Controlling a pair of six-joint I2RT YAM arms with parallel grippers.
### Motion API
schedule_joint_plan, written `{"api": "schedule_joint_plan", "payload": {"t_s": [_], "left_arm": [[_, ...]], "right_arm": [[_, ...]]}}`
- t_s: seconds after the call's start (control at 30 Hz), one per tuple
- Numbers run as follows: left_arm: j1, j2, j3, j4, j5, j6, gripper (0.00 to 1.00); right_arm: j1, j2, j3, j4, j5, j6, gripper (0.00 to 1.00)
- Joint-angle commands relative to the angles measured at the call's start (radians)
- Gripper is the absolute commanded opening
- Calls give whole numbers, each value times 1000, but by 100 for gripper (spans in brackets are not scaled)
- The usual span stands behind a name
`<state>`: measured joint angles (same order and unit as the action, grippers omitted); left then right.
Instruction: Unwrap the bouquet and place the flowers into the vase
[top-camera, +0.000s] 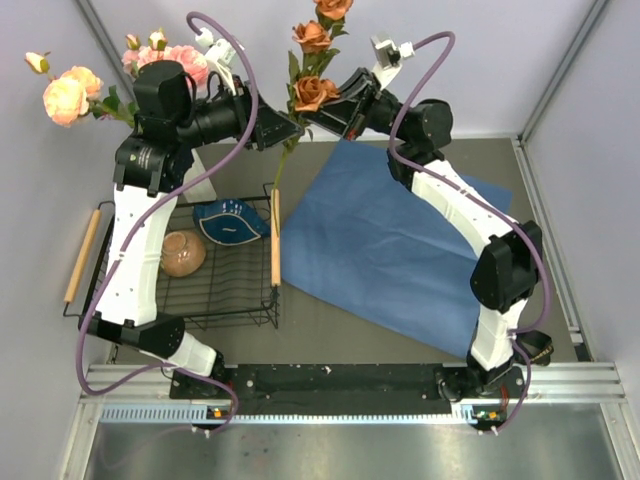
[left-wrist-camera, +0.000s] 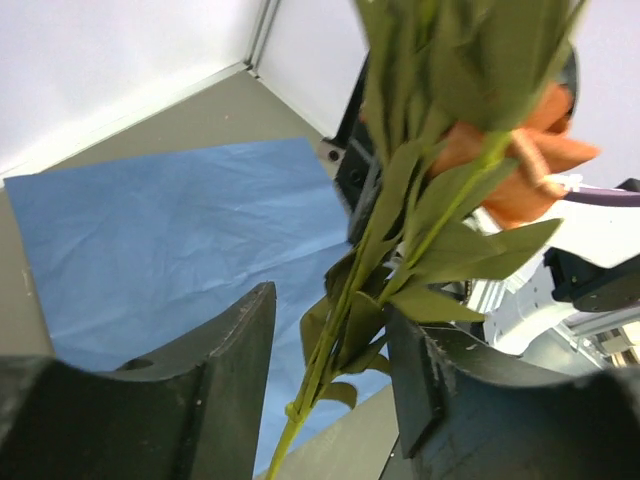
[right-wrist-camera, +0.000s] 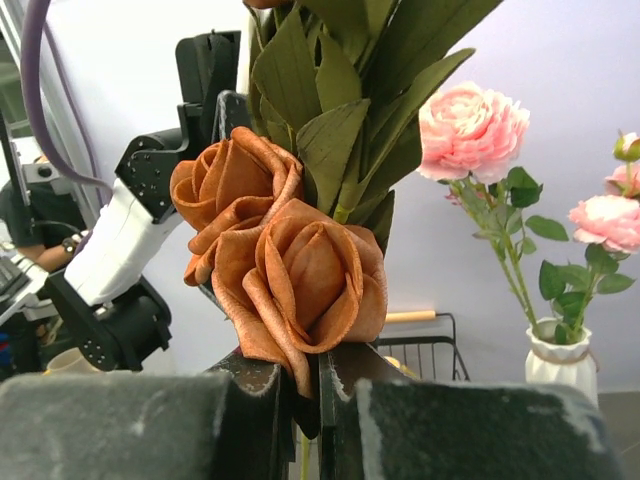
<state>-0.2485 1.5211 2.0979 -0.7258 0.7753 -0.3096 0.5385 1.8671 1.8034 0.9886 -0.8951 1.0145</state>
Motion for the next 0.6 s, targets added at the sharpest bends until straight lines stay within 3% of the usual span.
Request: {"api": "schedule_joint_plan", "payload": {"t_s": [0.0,0.03,0.23,0.33,0.37,0.4,0.57], "left_arm": [[5,-16,-9,95,74,-36,51],[3,-13,-9,100,78,-39,42],[3,-4,-4,128,110,-71,37],[3,-13,-7,131,101,-72,55],[3,-24,-6,134,107,-72,70],[3,-30,-3,138,110,-74,98],[5,-61,56,143,65,-100,99]], "right_arm": [[-6,15,47,58,-41,45,0],[-6,15,50,53,-41,47,0],[-3,33,73,36,-53,48,0],[-5,43,80,33,-67,52,0],[-3,43,80,32,-74,44,0],[-3,43,80,21,-80,39,0],[0,23,57,-8,-114,1,0]]}}
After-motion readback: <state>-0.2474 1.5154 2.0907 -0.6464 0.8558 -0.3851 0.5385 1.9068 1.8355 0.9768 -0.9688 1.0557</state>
